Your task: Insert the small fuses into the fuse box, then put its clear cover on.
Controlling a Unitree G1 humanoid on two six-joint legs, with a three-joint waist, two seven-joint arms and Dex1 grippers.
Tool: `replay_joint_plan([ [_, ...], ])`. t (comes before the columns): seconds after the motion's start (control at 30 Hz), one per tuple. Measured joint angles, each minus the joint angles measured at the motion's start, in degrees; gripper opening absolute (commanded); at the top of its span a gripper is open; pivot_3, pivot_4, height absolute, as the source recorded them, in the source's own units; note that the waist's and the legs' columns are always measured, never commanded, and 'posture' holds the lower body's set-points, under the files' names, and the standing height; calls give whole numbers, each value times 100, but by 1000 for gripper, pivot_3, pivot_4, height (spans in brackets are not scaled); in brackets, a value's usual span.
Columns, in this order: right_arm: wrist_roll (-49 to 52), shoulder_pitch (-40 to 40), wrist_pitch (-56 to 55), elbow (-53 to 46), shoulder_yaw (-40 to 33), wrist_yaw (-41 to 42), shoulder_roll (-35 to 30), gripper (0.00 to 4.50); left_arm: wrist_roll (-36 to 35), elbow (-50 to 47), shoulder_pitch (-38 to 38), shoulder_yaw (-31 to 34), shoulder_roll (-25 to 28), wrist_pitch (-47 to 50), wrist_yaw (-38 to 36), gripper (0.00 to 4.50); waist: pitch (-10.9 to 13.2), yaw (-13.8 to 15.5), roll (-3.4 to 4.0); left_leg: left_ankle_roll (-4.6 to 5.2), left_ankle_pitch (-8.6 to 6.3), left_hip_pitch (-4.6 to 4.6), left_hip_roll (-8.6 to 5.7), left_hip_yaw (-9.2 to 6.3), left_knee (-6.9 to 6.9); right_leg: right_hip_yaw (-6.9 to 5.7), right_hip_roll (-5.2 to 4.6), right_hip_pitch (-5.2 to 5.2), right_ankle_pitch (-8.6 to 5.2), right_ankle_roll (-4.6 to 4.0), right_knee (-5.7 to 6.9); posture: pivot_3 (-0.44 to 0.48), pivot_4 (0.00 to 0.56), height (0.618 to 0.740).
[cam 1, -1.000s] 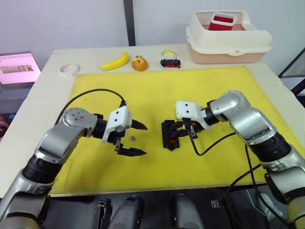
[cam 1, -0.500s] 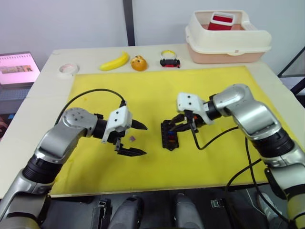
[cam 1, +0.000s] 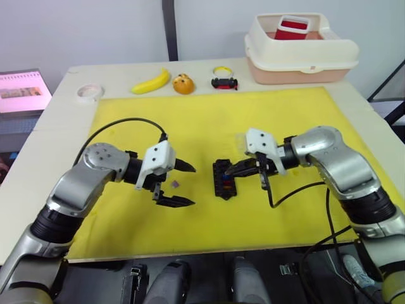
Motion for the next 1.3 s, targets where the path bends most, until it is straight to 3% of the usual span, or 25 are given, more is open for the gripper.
replay_joint_plan([
  [1.0, -223, 300, -751, 552, 106, -301, 139, 39, 69, 4, -11, 0, -2, 0, -43, 4500, 0, 9, 0, 0, 0, 5, -1, 0, 2, 0, 0, 7, 0, 0, -1, 0, 150, 740],
  [1.3, 187, 45, 70, -362, -157, -223, -161, 39, -347, 3, -91, 233, 137, 441, -103, 4500, 1, 12, 0, 0, 0, -3, -1, -5, 2, -1, 0, 1, 0, 0, -1, 0, 150, 740],
])
